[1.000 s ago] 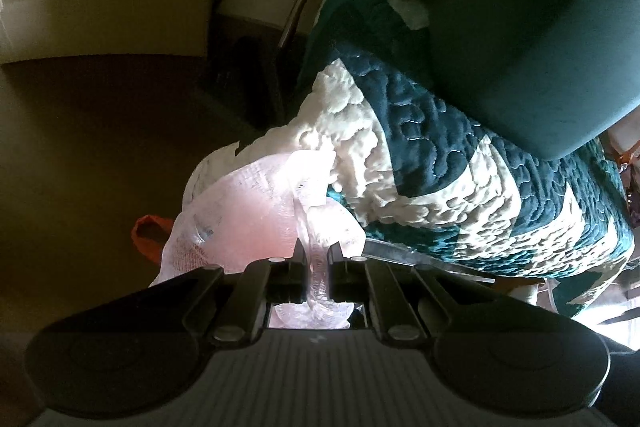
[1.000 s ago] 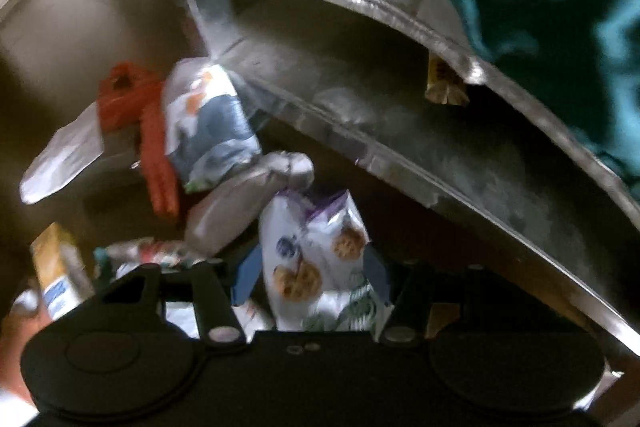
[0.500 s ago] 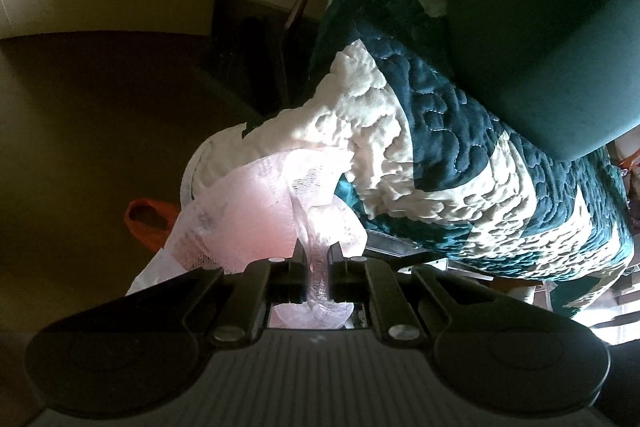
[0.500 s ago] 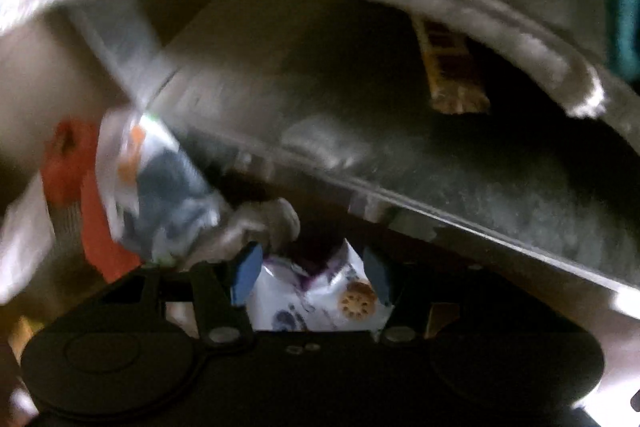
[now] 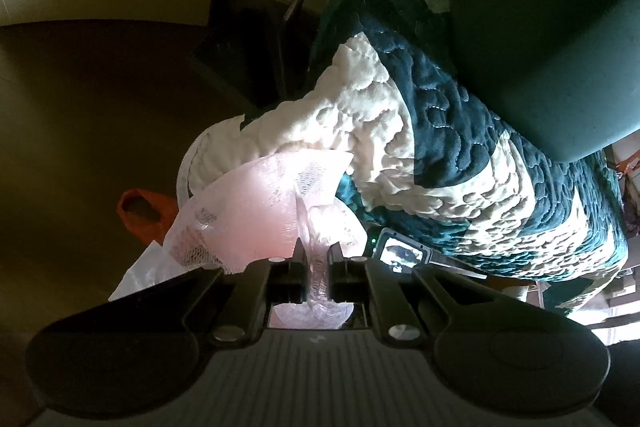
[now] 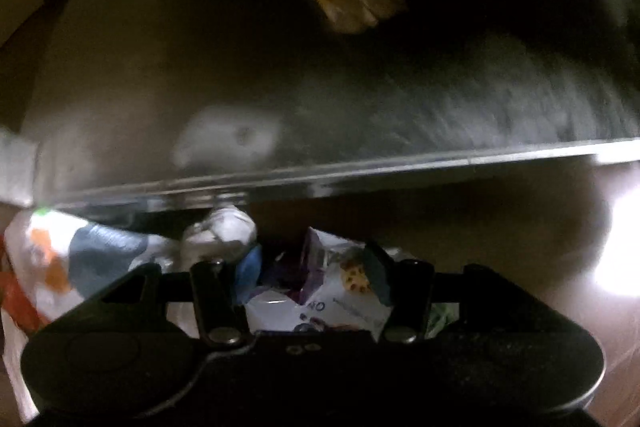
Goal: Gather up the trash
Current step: 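Hold the pink mesh bag in the left gripper while the right gripper grasps a cookie snack wrapper, then carry the pink bag and cookie wrapper up toward the teal wastebasket with both grippers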
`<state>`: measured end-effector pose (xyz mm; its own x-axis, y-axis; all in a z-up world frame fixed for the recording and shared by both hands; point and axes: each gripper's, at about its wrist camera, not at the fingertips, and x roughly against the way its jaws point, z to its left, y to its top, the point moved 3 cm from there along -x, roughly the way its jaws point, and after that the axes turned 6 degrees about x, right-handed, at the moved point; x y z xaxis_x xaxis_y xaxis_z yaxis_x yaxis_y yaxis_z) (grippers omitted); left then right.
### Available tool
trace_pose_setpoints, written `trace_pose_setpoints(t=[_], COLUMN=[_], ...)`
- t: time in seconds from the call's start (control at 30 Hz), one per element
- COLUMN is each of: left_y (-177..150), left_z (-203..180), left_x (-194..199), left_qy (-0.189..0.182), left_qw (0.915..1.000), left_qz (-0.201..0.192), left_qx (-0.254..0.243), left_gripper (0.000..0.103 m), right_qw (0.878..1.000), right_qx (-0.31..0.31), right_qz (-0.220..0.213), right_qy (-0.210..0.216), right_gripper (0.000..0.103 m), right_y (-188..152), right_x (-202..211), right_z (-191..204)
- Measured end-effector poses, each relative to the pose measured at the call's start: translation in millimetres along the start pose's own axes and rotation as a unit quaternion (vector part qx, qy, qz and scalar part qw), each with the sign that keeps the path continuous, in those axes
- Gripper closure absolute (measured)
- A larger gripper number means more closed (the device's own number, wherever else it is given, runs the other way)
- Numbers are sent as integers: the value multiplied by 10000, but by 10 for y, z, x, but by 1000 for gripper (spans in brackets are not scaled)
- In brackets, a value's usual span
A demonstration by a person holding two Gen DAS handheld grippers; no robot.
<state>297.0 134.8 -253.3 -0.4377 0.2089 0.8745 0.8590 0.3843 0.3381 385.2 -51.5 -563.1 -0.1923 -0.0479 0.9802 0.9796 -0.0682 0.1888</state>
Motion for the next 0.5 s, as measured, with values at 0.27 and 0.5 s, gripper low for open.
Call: trace_pose_setpoints(t=[0.27,0.5], left_y=[8,6], left_z=[-1,-42], left_x=[-2,55], left_qy=[23,88], left_qw=[10000,9999], left_qz=[16,-42], left_qx=[3,-62], left_gripper=[95,95], right_qw=[9996,9974], right_qx=[279,718], right_qz=[39,-50], right_qy=[29,49], right_gripper=[79,86], right_y=[-77,-328], right_x=[-34,175], right_z=[-43,-92])
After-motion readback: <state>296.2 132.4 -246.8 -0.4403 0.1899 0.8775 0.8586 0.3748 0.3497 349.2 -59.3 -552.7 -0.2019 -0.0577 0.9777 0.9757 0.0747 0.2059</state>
